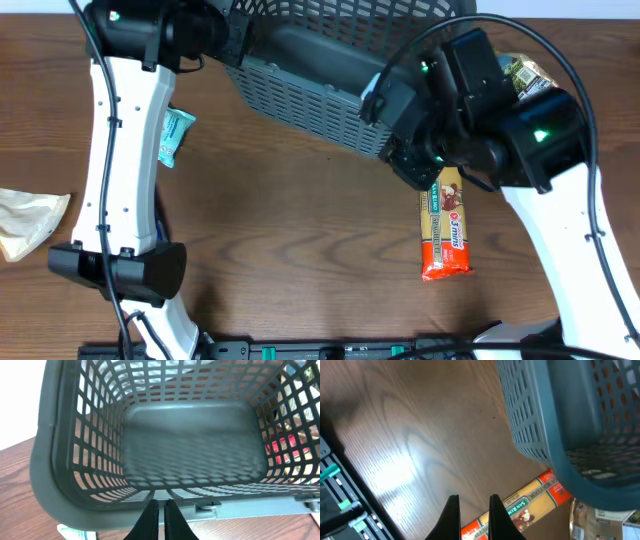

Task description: Pack container

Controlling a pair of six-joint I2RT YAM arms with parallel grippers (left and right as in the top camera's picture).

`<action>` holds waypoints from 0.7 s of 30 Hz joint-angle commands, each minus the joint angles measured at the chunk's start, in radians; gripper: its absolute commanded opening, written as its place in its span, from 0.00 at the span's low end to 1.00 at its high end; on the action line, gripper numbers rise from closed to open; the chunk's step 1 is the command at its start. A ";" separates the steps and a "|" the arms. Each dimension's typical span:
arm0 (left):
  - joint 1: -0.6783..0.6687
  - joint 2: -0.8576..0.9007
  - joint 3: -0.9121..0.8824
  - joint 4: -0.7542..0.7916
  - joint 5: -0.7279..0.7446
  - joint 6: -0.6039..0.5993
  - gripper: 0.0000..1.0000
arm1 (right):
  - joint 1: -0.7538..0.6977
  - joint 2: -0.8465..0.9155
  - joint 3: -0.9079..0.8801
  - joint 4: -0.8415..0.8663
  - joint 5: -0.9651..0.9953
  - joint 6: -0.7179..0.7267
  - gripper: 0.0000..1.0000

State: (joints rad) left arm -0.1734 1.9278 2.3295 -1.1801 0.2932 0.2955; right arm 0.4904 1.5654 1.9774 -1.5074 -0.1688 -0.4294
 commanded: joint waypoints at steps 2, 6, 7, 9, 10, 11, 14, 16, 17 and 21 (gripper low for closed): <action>-0.003 0.018 0.013 -0.005 0.017 0.026 0.06 | 0.006 0.074 0.014 -0.002 -0.008 -0.066 0.01; -0.003 0.018 0.012 -0.005 0.016 0.041 0.05 | 0.006 0.140 0.014 0.004 -0.007 -0.085 0.01; -0.003 0.018 0.012 -0.005 0.017 0.050 0.05 | 0.005 0.159 0.014 0.010 -0.004 -0.085 0.01; -0.003 0.018 0.012 -0.003 0.017 0.056 0.06 | 0.000 0.190 0.014 0.016 -0.004 -0.085 0.01; -0.003 0.018 0.012 -0.003 0.016 0.064 0.06 | -0.003 0.204 0.014 0.016 -0.004 -0.085 0.01; -0.003 0.018 0.012 -0.002 0.016 0.072 0.05 | -0.006 0.218 0.014 0.017 -0.004 -0.085 0.01; -0.003 0.021 0.012 0.001 0.016 0.085 0.06 | -0.015 0.245 0.014 0.020 -0.005 -0.093 0.01; -0.003 0.028 0.012 0.001 0.016 0.095 0.05 | -0.020 0.258 0.014 0.026 -0.005 -0.092 0.01; -0.003 0.034 0.012 0.002 0.016 0.097 0.06 | -0.024 0.264 0.014 0.028 -0.005 -0.092 0.01; -0.003 0.069 0.012 0.008 0.016 0.097 0.06 | -0.028 0.266 0.014 0.030 -0.004 -0.092 0.01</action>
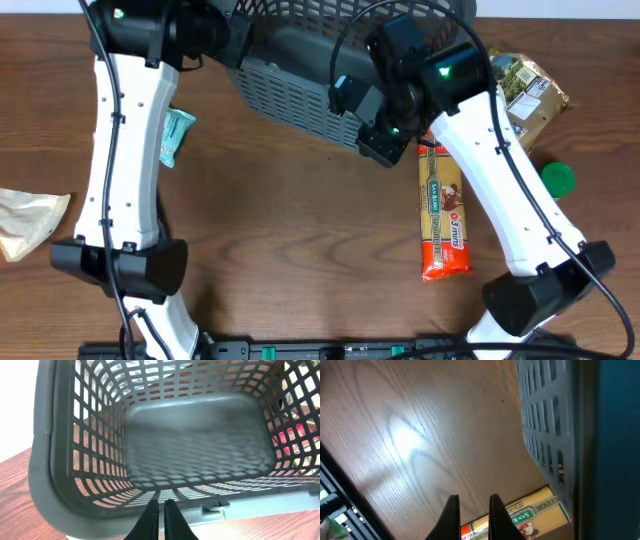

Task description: Pack container

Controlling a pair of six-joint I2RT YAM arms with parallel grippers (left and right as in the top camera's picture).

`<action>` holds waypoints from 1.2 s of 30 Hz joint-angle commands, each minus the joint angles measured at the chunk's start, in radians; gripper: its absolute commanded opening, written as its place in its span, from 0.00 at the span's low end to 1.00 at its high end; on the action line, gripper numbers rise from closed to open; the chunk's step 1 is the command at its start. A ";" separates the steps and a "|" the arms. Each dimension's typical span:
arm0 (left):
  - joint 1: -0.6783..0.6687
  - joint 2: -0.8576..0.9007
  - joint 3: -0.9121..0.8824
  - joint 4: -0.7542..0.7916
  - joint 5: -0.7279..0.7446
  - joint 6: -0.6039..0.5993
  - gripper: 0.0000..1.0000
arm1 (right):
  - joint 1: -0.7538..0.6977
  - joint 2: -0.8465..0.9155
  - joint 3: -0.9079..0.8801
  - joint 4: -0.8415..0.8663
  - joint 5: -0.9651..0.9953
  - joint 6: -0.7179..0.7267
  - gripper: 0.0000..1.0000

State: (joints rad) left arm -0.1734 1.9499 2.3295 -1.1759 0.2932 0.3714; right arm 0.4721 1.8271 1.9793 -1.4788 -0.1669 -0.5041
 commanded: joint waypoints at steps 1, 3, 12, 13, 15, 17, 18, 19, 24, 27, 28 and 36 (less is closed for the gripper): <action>-0.003 0.058 0.012 0.005 0.016 0.021 0.05 | -0.010 0.004 0.012 0.001 -0.006 -0.018 0.01; -0.003 0.079 0.012 0.006 0.016 0.021 0.06 | -0.010 0.004 0.012 0.001 -0.006 -0.017 0.01; -0.003 0.136 0.012 -0.037 0.016 0.019 0.06 | -0.011 0.004 0.012 0.004 -0.006 -0.017 0.01; -0.003 0.135 0.012 -0.051 0.016 0.018 0.06 | -0.014 0.004 0.012 0.006 -0.006 -0.017 0.01; -0.003 0.131 0.012 -0.080 0.016 0.016 0.06 | -0.023 0.004 0.012 0.018 -0.006 -0.017 0.01; -0.003 0.128 0.012 -0.104 0.014 0.016 0.05 | -0.031 0.004 0.012 0.026 -0.006 -0.017 0.01; -0.003 0.127 0.012 -0.119 0.009 0.008 0.06 | -0.036 0.004 0.012 0.030 -0.006 -0.017 0.01; -0.003 0.126 0.012 -0.129 0.009 0.009 0.06 | -0.041 0.004 0.012 0.032 -0.006 -0.016 0.01; -0.003 0.126 0.012 -0.177 0.010 -0.018 0.05 | -0.060 0.004 0.012 0.031 -0.006 -0.016 0.01; -0.003 0.126 0.012 -0.198 0.010 -0.049 0.05 | -0.068 0.004 0.012 0.032 -0.006 -0.006 0.01; -0.003 0.126 0.012 -0.204 0.010 -0.055 0.06 | -0.071 0.004 0.012 0.031 -0.006 -0.006 0.01; -0.003 0.117 0.012 -0.240 0.010 -0.055 0.06 | -0.079 0.004 0.012 0.031 -0.006 0.002 0.01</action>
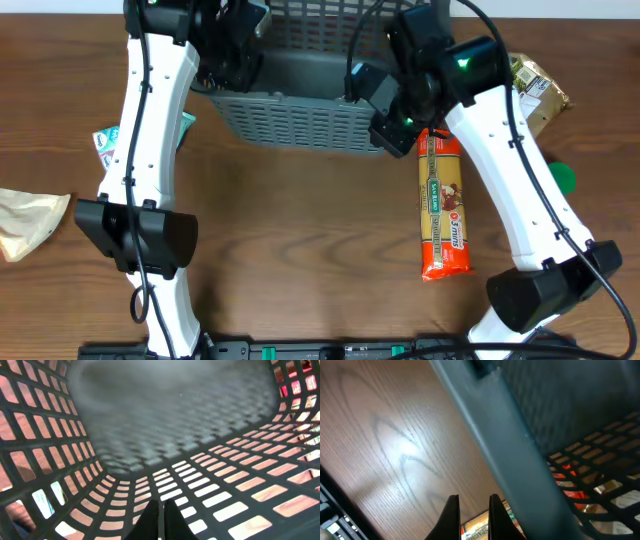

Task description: Pack container

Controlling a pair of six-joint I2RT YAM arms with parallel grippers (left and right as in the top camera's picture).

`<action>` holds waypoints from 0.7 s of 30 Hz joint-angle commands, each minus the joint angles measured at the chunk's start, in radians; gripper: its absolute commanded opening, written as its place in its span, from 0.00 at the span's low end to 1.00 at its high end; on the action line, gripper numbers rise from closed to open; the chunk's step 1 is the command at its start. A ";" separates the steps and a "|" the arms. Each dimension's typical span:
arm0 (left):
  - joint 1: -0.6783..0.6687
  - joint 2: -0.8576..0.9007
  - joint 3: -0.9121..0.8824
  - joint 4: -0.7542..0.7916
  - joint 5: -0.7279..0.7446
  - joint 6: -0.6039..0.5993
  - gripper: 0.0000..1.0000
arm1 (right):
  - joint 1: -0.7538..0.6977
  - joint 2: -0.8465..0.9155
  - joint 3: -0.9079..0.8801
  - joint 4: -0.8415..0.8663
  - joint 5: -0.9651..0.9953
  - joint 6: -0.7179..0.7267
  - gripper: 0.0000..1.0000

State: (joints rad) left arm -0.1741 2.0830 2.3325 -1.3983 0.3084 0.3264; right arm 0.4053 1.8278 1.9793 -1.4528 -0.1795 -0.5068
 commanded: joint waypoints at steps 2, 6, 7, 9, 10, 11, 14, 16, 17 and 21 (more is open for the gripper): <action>-0.002 -0.022 0.009 -0.019 -0.006 -0.010 0.06 | -0.012 0.003 0.012 0.006 0.007 0.005 0.01; -0.002 -0.032 0.009 -0.018 -0.006 -0.010 0.06 | -0.012 0.003 0.012 0.005 0.007 0.005 0.01; -0.002 -0.034 0.009 -0.018 -0.006 -0.010 0.06 | -0.012 0.003 0.012 0.005 0.007 0.005 0.01; -0.002 -0.035 0.009 -0.019 -0.006 -0.010 0.06 | -0.012 0.003 0.012 0.005 0.007 0.005 0.01; -0.002 -0.035 0.009 -0.020 -0.006 -0.010 0.06 | -0.012 0.003 0.012 0.005 0.007 0.006 0.01; -0.002 -0.035 0.009 -0.022 -0.006 -0.010 0.06 | -0.013 0.003 0.012 0.005 0.007 0.005 0.01; -0.002 -0.035 0.009 -0.027 -0.006 -0.010 0.06 | -0.013 0.003 0.012 0.005 0.007 0.005 0.01; -0.002 -0.035 0.009 -0.034 -0.006 -0.010 0.06 | -0.013 0.003 0.012 0.006 0.014 0.011 0.01; -0.002 -0.035 0.009 -0.038 -0.006 -0.010 0.05 | -0.014 0.003 0.012 0.006 0.022 0.013 0.01; -0.002 -0.035 0.009 -0.044 -0.006 -0.010 0.06 | -0.015 0.003 0.012 0.005 0.027 0.014 0.01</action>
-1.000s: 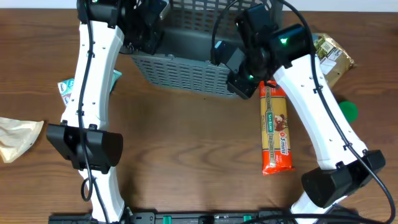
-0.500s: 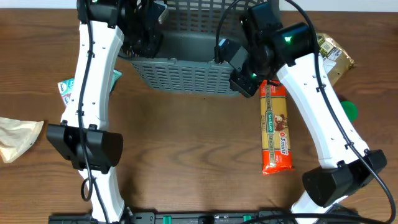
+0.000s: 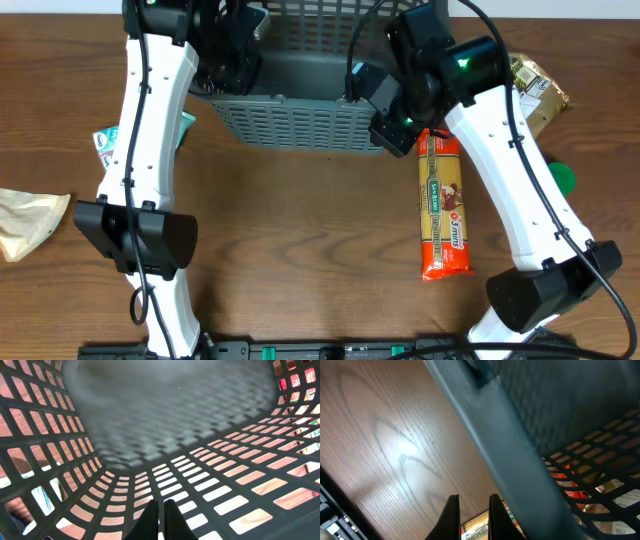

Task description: Pack container

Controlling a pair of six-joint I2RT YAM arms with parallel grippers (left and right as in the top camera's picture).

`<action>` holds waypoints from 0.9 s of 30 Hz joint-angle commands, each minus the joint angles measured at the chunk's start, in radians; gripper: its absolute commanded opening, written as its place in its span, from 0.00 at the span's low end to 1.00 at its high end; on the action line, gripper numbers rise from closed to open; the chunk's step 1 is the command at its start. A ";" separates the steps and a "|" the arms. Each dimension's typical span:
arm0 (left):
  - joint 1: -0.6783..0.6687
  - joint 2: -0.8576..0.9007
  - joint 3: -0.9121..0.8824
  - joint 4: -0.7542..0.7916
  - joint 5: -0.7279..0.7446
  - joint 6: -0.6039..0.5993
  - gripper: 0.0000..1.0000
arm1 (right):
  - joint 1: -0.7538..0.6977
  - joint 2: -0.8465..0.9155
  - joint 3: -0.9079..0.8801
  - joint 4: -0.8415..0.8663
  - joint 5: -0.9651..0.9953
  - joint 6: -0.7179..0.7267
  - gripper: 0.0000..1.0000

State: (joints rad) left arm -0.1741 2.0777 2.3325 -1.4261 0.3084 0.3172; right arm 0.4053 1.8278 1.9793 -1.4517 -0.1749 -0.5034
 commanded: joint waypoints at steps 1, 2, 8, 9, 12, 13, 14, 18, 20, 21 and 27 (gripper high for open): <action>-0.002 -0.030 0.009 -0.017 -0.006 -0.001 0.06 | -0.015 0.003 0.012 0.004 0.022 0.013 0.01; -0.002 -0.030 0.009 -0.017 -0.006 -0.001 0.06 | -0.015 0.003 0.012 0.004 0.021 0.013 0.01; -0.002 -0.030 0.009 -0.008 -0.006 0.000 0.06 | -0.013 0.003 0.012 -0.006 0.018 0.019 0.01; -0.002 -0.030 0.009 0.000 -0.006 0.000 0.07 | -0.011 0.003 0.012 -0.011 0.014 0.020 0.01; -0.002 -0.034 0.009 0.031 -0.006 0.000 0.24 | 0.004 0.001 0.012 -0.030 0.013 0.021 0.01; -0.002 -0.035 0.009 0.039 -0.006 0.000 0.30 | 0.009 -0.001 0.012 -0.031 0.013 0.030 0.02; -0.002 -0.039 0.009 0.050 -0.006 0.000 0.32 | 0.016 -0.005 0.012 -0.030 0.013 0.043 0.02; -0.002 -0.066 0.009 0.089 -0.006 0.000 0.42 | 0.042 -0.028 0.013 -0.030 0.013 0.065 0.04; -0.002 -0.087 0.009 0.109 -0.006 0.000 0.45 | 0.055 -0.043 0.013 -0.029 0.013 0.072 0.04; -0.002 -0.102 0.009 0.123 -0.006 -0.001 0.47 | 0.061 -0.052 0.013 -0.028 0.013 0.073 0.05; -0.002 -0.220 0.009 0.153 -0.009 -0.001 0.68 | 0.098 -0.140 0.013 -0.011 0.013 0.088 0.12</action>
State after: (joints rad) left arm -0.1741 1.9415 2.3322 -1.2739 0.3080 0.3141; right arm 0.4854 1.7630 1.9793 -1.4696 -0.1608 -0.4362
